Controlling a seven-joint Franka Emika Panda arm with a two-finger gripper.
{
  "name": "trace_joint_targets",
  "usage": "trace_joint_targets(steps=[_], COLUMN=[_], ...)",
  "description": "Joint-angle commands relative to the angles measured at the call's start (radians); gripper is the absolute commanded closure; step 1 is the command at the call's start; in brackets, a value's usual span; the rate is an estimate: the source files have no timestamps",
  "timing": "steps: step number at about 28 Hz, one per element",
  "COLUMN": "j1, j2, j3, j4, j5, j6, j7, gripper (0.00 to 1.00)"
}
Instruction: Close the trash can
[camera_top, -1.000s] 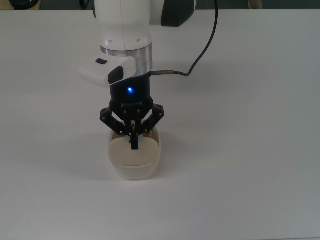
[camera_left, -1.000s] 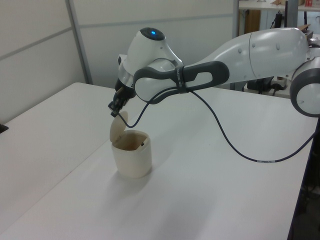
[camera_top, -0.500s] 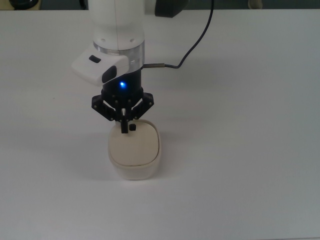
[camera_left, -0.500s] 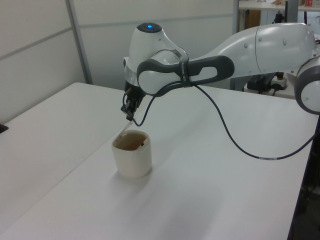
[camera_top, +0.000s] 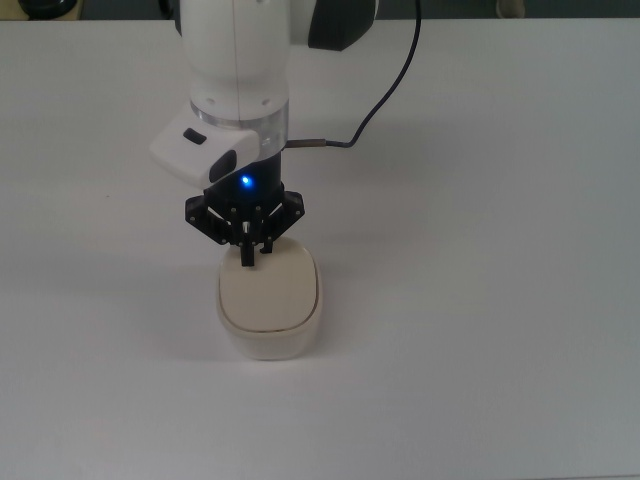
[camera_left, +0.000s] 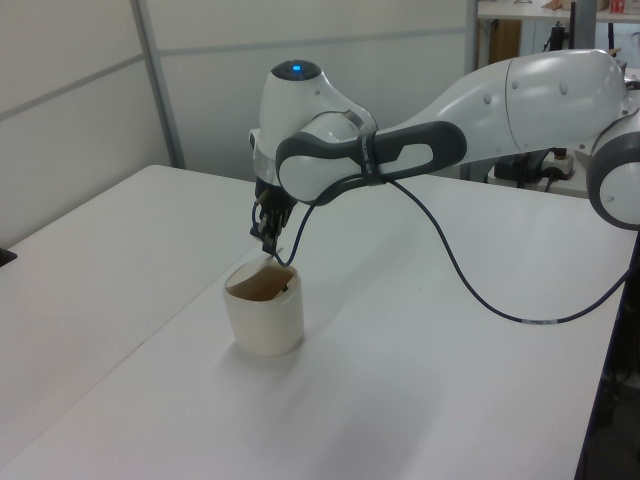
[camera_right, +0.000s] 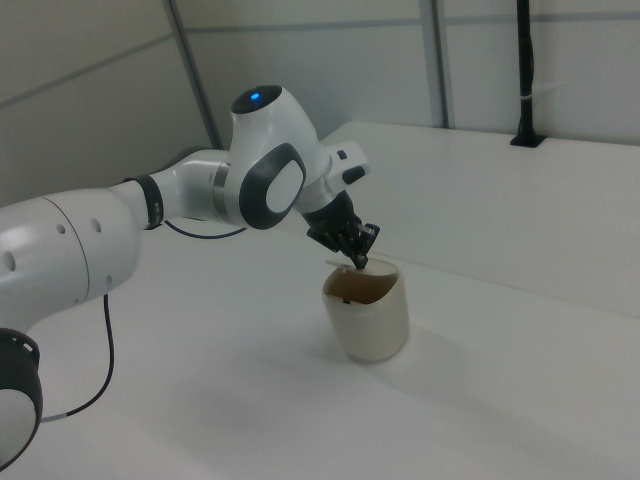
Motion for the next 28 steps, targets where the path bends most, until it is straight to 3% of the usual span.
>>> trace_joint_targets(steps=[1,13,28], j1=[0.011,0.011,0.011], j2=[-0.016,-0.004,0.033], j3=[0.0,0.003,0.004], j4=[-0.024,-0.027,-0.016], j5=[-0.016,-0.012,0.005], j6=[-0.096,-0.14,-0.074], j7=[-0.042,-0.064,-0.069], gripper=[1.0,1.0,1.0])
